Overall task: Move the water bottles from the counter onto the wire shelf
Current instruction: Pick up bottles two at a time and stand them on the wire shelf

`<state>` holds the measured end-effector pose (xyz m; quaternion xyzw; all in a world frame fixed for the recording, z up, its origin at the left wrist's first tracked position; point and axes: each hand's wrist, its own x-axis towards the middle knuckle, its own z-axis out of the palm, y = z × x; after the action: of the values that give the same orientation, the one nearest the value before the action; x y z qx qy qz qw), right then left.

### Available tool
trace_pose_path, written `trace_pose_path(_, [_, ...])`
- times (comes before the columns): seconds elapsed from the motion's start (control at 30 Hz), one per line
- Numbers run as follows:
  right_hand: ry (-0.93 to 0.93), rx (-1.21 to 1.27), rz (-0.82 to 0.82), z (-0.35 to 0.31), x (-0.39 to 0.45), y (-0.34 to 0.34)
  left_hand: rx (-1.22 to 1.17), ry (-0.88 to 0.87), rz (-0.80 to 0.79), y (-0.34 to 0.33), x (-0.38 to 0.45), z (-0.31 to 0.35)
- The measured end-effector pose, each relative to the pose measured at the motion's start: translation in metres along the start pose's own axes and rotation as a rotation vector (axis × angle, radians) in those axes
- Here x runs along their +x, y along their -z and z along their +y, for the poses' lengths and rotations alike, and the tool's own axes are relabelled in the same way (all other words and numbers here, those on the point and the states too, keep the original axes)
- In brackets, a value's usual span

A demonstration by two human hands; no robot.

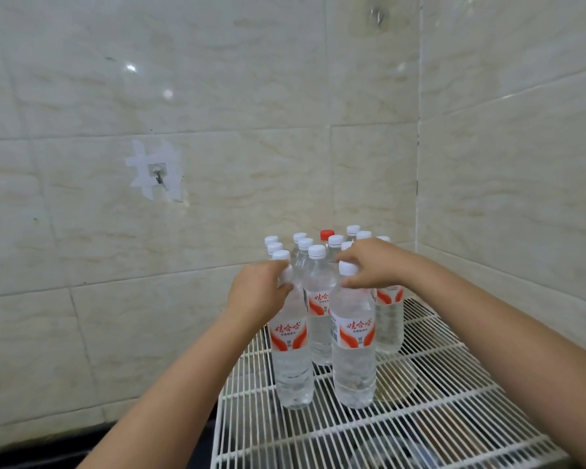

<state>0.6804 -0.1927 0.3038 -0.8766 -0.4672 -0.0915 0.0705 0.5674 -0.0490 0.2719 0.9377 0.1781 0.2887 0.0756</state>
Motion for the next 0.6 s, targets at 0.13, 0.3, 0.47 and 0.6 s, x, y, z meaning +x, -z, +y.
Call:
trace_pose_path(0.13, [0.010, 0.081, 0.039, -0.009, 0.001, 0.000, -0.065, 0.008, 0.044, -0.007, 0.001, 0.002])
trace_pose_path(0.3, [0.038, 0.103, 0.138, -0.022, 0.010, -0.007, -0.103, -0.054, 0.131, -0.016, 0.000, 0.000])
trace_pose_path(0.47, [0.042, 0.111, 0.113, -0.021, 0.019, -0.006, -0.192, -0.178, 0.221, -0.027, 0.001, -0.004])
trace_pose_path(0.6, [0.027, 0.089, 0.124, -0.018, 0.023, -0.009, -0.271, -0.186, 0.299, -0.036, 0.003, -0.006])
